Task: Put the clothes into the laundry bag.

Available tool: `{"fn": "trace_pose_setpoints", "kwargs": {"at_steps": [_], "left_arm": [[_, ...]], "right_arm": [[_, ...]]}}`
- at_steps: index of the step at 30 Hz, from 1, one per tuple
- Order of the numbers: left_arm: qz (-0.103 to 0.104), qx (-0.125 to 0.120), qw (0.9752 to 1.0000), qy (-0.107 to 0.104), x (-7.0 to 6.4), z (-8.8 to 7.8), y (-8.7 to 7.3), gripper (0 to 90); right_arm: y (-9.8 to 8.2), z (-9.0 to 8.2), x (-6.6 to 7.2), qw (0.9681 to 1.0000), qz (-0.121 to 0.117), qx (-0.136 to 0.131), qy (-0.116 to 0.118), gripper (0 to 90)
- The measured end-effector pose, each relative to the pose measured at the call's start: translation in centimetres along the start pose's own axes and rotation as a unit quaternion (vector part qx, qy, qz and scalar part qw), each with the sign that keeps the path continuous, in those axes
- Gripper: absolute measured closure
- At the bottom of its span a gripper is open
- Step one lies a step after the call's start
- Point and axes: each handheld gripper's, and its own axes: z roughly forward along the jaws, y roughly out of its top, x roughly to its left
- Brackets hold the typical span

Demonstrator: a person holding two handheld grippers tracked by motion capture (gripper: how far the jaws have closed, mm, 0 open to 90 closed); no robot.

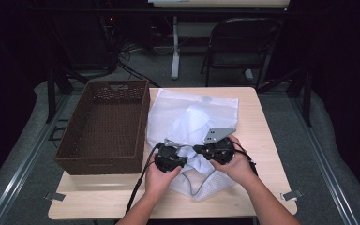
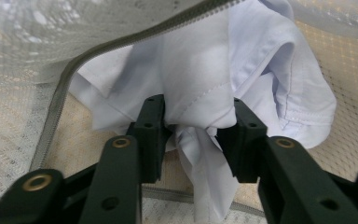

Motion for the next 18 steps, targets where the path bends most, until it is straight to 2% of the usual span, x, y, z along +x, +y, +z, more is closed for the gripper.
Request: {"fn": "trace_pose_setpoints", "kwargs": {"at_steps": [10,18], "left_arm": [[-0.001,-0.001,0.9999,0.012,-0.04,0.22,-0.04,77.2],[-0.003,0.0,0.9999,0.014,-0.12,0.22,-0.01,81.8]], "right_arm": [[0.01,0.05,0.07,1.0,0.0,0.002,0.001,89.1],[0.02,0.05,0.08,1.0,0.0,0.001,0.001,89.1]]}}
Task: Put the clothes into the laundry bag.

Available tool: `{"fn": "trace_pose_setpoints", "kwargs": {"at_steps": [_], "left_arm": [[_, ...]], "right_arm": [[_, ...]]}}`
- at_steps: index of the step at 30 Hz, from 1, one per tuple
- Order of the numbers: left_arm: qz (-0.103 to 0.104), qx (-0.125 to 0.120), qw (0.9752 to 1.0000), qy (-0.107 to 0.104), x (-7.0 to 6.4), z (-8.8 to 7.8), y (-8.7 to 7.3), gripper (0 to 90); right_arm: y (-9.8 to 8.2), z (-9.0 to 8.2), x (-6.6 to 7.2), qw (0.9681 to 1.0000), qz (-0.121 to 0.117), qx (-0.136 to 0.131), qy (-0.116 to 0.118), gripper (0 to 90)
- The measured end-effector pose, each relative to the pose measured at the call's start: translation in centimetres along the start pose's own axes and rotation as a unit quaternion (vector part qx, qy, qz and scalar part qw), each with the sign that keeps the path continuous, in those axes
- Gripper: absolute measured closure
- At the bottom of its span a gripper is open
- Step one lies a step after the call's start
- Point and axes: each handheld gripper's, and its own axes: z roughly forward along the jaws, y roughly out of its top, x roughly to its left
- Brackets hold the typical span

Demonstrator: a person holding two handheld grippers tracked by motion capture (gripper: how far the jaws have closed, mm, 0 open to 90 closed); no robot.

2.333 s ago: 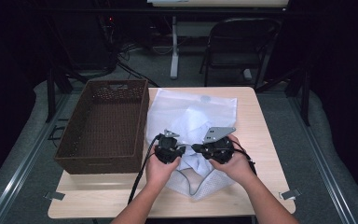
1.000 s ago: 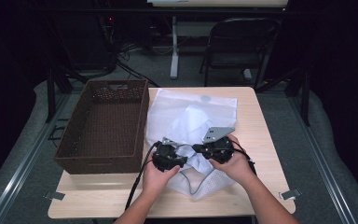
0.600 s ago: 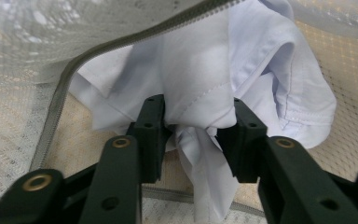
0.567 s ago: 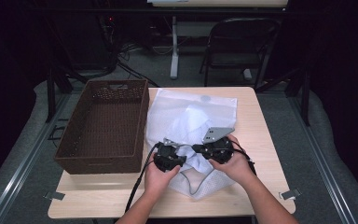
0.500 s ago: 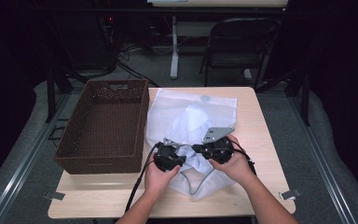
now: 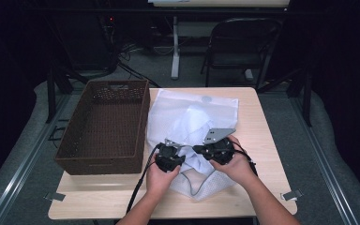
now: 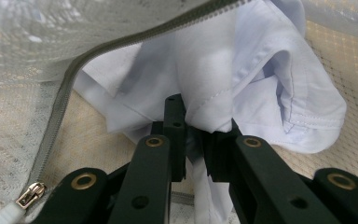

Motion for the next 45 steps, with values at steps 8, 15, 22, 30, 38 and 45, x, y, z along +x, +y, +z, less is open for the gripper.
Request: {"fn": "trace_pose_setpoints", "kwargs": {"at_steps": [8,15,22,30,38,45], "left_arm": [[-0.001,-0.006,1.0,0.002,-0.1,-0.1,0.1,83.1],[-0.001,-0.008,1.0,0.001,-0.2,-0.2,0.4,83.3],[-0.003,-0.017,0.9999,0.0,-0.4,-0.3,0.9,83.4],[-0.006,-0.023,0.9997,-0.001,-0.5,-0.4,1.7,83.5],[-0.007,-0.025,0.9997,0.0,-0.4,-0.4,2.0,83.6],[-0.008,-0.026,0.9996,-0.001,-0.5,-0.4,2.4,83.7]], "right_arm": [[0.0,0.0,0.1,1.0,0.0,0.0,0.0,89.1],[0.0,0.0,0.1,1.0,-0.001,0.0,0.001,89.1],[0.1,0.0,0.1,1.0,-0.001,0.0,0.001,89.1],[0.1,-0.1,0.2,1.0,-0.004,-0.001,0.001,89.1],[0.1,-0.1,0.2,1.0,-0.003,-0.001,0.0,89.1],[0.2,-0.1,0.3,1.0,-0.004,-0.002,0.001,89.1]]}}
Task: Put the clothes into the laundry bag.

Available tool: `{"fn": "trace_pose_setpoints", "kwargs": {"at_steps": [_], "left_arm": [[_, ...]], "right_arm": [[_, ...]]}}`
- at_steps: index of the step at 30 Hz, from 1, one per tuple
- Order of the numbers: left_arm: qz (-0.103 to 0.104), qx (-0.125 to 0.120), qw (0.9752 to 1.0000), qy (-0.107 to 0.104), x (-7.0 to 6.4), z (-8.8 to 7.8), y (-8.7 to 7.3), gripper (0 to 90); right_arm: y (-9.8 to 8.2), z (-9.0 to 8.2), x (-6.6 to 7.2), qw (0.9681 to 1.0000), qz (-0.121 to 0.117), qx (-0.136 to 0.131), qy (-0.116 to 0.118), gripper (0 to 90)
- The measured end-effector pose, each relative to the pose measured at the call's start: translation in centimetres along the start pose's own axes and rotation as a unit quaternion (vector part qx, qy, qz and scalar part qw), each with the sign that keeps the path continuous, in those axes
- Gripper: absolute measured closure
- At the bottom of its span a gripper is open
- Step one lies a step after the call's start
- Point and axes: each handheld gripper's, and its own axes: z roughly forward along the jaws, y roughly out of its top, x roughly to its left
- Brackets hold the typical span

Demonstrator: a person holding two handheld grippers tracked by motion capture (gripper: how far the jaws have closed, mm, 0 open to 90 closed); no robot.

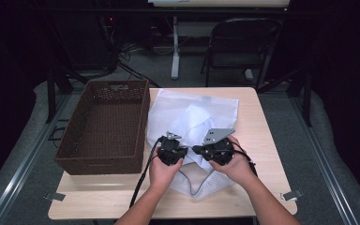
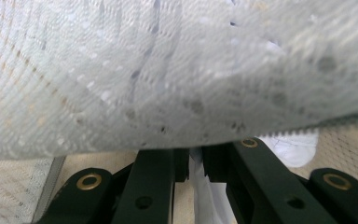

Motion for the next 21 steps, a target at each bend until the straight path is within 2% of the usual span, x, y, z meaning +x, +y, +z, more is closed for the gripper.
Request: {"fn": "trace_pose_setpoints", "kwargs": {"at_steps": [21], "left_arm": [[-0.027,-0.021,0.9994,0.005,0.5,1.0,1.1,84.0]], "right_arm": [[0.0,0.1,0.0,1.0,0.0,0.002,0.005,89.2]]}}
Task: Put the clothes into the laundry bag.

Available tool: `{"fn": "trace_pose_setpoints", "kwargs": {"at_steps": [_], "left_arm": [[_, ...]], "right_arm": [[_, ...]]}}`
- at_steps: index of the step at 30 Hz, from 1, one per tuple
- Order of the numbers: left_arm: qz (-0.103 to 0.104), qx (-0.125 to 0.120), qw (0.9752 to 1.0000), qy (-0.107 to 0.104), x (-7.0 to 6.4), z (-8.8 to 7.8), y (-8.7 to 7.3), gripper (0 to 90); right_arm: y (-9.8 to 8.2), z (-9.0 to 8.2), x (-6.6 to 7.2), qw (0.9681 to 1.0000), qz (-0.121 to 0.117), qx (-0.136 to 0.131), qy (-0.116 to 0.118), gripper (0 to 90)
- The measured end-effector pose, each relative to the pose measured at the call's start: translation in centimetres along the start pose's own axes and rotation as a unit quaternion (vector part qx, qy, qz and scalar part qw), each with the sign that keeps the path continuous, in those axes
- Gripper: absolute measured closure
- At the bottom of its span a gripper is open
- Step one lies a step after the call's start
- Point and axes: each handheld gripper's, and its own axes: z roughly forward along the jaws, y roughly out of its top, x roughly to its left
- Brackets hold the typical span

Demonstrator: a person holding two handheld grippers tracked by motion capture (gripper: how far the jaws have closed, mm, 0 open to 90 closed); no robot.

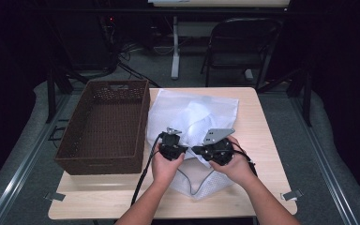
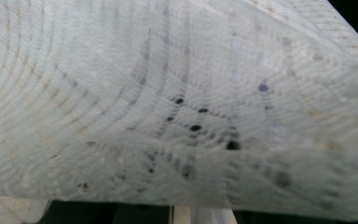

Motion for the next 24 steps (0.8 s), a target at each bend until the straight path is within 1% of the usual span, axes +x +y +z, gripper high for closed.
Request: {"fn": "trace_pose_setpoints", "kwargs": {"at_steps": [4,11,15,16,20,21,24], "left_arm": [[-0.004,-0.003,1.0,0.002,0.2,0.2,0.0,84.0],[-0.008,-0.007,0.9999,0.003,0.1,0.6,0.2,84.0],[-0.009,-0.009,0.9999,0.007,0.0,0.9,0.4,84.0],[-0.006,-0.009,0.9999,0.009,0.0,1.0,0.4,84.0],[-0.011,-0.015,0.9997,0.013,0.0,1.4,0.7,84.0],[-0.009,-0.015,0.9997,0.016,0.0,1.5,0.7,84.0],[-0.01,-0.017,0.9996,0.018,0.0,1.8,0.8,84.0]], "right_arm": [[0.0,0.0,0.0,1.0,0.001,0.0,0.001,89.2],[-0.1,0.1,-0.1,1.0,0.005,-0.001,0.004,89.3],[-0.1,0.1,-0.2,1.0,0.006,0.0,0.005,89.3],[-0.2,0.2,-0.2,1.0,0.006,0.001,0.006,89.3],[-0.3,0.3,-0.2,0.9999,0.01,0.003,0.006,89.3],[-0.3,0.4,-0.3,0.9999,0.008,0.004,0.006,89.3],[-0.4,0.4,-0.3,0.9999,0.009,0.003,0.005,89.3]]}}
